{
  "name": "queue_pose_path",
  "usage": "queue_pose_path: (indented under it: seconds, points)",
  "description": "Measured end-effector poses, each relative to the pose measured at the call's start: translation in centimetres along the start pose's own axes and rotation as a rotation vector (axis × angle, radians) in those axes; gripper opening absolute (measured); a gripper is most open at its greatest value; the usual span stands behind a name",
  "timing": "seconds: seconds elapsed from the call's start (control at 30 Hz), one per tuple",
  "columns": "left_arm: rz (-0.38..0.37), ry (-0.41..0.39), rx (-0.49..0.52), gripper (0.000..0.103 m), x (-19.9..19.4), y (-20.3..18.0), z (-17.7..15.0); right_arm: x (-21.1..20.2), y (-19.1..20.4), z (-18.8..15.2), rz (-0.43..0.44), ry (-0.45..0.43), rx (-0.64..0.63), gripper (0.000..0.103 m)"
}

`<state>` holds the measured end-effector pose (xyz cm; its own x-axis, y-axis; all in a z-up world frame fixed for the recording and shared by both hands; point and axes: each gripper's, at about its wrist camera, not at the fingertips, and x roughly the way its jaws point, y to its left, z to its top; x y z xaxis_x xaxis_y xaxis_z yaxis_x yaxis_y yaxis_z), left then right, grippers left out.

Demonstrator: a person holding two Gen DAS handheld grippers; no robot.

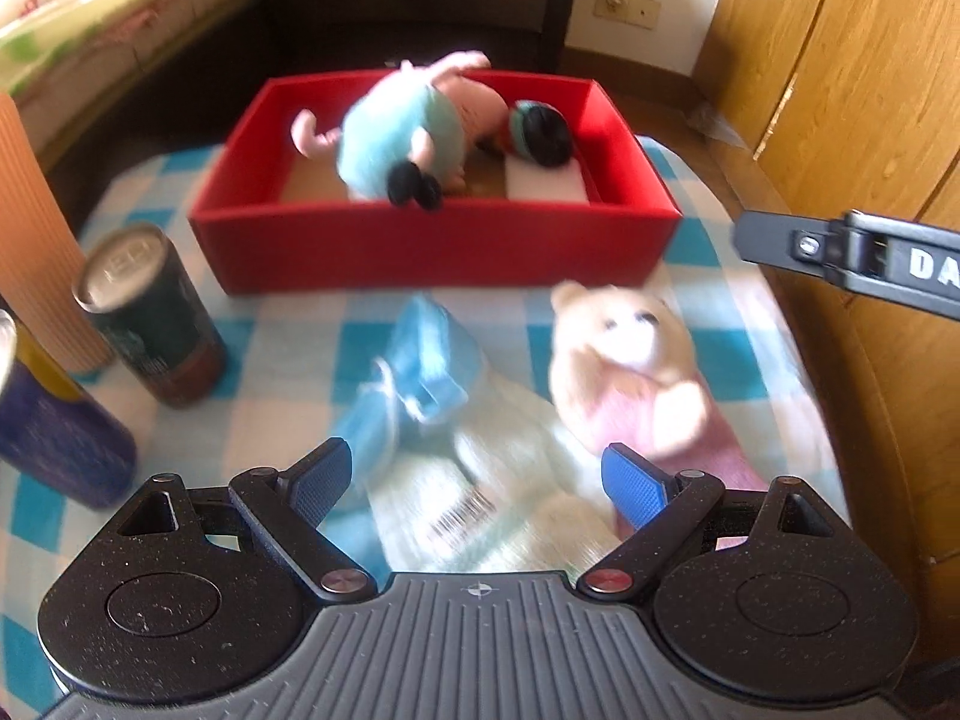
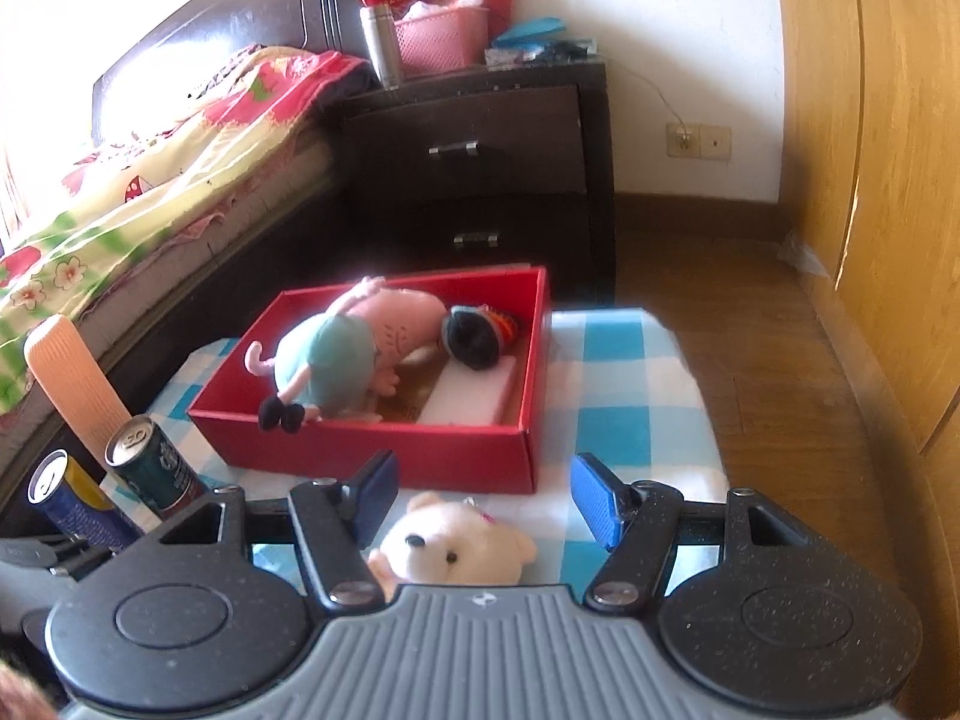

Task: Organize soft objects
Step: 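Withdraw both grippers from the box toward the white teddy bear and mask, then grasp the white towel with the left gripper while the right gripper grasps the white teddy bear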

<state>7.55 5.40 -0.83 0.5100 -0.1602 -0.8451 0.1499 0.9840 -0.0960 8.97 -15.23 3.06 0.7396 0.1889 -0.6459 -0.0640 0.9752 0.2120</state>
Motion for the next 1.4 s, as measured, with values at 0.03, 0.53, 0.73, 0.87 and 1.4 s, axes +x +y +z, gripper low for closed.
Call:
queue_pose_path:
  seconds: [0.03, 0.53, 0.73, 0.87, 1.4]
  points:
    - [-0.01, 0.01, -0.002, 0.088, 0.1, -0.2, -0.2, 0.1, -0.1, -0.1, 0.0, 0.007, 0.005, 0.042]
    - [-0.041, 0.13, -0.055, 0.036, 3.2, -1.0, -1.2, 0.7, 0.0, 0.0, 0.007, 0.029, -0.006, 0.042]
    - [-0.058, 0.107, -0.09, 0.018, 1.8, 0.7, -1.0, 1.8, -0.2, 0.2, 0.016, 0.075, 0.024, 0.042]
    - [-0.062, 0.074, -0.116, 0.014, 0.2, 2.2, -0.8, 2.8, -0.1, -0.1, 0.031, 0.117, 0.052, 0.044]
    - [-0.061, 0.121, -0.095, 0.076, 1.9, 1.3, -1.2, 9.4, 2.4, -2.5, -0.04, 0.296, 0.02, 0.057]
